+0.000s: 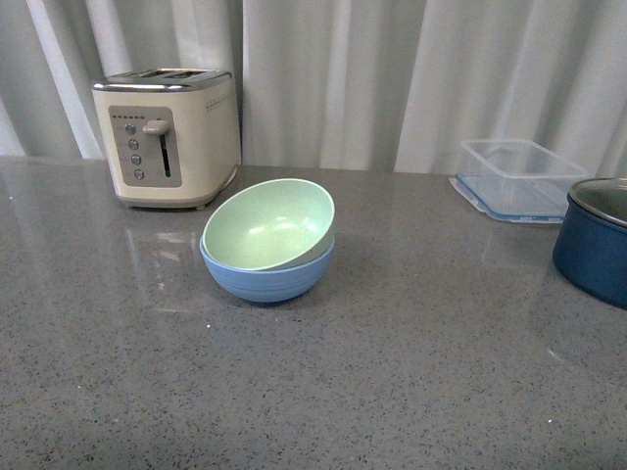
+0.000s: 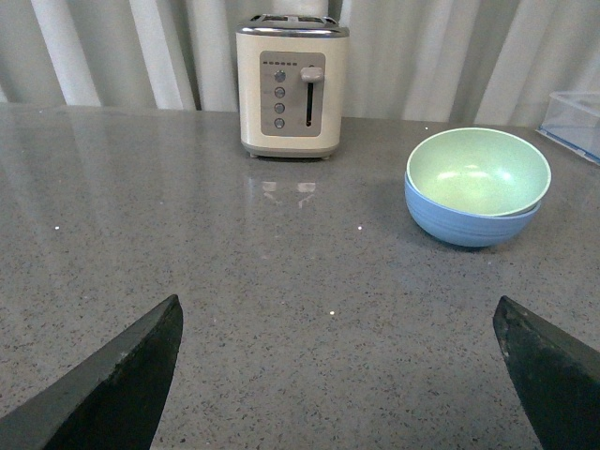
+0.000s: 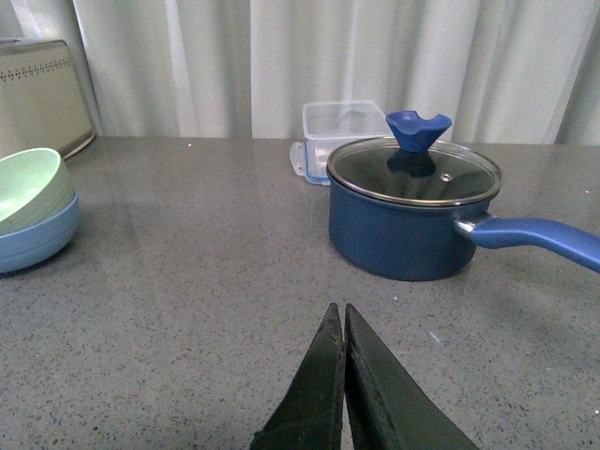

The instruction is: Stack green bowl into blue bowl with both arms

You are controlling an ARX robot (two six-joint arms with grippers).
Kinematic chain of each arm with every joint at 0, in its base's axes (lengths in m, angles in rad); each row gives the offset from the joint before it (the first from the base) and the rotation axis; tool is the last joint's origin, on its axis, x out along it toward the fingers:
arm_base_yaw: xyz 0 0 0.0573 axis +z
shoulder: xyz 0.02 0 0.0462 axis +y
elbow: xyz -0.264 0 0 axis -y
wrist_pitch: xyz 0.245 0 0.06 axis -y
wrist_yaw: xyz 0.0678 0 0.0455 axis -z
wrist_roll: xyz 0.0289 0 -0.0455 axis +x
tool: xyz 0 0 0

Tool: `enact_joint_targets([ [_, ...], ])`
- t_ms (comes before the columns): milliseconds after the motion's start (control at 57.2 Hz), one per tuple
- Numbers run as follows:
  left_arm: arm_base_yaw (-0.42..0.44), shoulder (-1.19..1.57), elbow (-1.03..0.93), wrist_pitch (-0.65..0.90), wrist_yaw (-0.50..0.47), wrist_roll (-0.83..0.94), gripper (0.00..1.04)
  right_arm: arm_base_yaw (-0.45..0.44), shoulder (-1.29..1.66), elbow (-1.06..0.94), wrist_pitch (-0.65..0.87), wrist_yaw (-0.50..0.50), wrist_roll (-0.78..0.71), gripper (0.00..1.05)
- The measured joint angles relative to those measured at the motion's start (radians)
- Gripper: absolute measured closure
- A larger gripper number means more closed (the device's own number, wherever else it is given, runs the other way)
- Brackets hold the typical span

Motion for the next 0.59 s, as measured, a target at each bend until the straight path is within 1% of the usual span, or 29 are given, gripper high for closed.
enact_joint_targets([
  [175, 0.0, 0.0, 0.0, 0.0, 0.0, 0.0, 0.07, 0.0, -0.038, 0.0, -0.038, 0.0, 0.0, 1.04],
  [192, 0.0, 0.0, 0.0, 0.0, 0.0, 0.0, 0.07, 0.0, -0.055, 0.0, -0.056, 0.0, 0.0, 1.04],
  [227, 0.0, 0.0, 0.0, 0.0, 0.0, 0.0, 0.07, 0.0, -0.124, 0.0, -0.153, 0.0, 0.0, 1.04],
  [280, 0.0, 0.0, 0.0, 0.0, 0.0, 0.0, 0.07, 0.0, -0.177, 0.0, -0.207, -0.002, 0.0, 1.04],
  [542, 0.0, 0.0, 0.0, 0.0, 0.0, 0.0, 0.07, 0.0, -0.208, 0.0, -0.214, -0.002, 0.0, 1.04],
  [595, 0.0, 0.0, 0.0, 0.0, 0.0, 0.0, 0.07, 0.0, -0.208, 0.0, -0.214, -0.002, -0.001, 0.99],
])
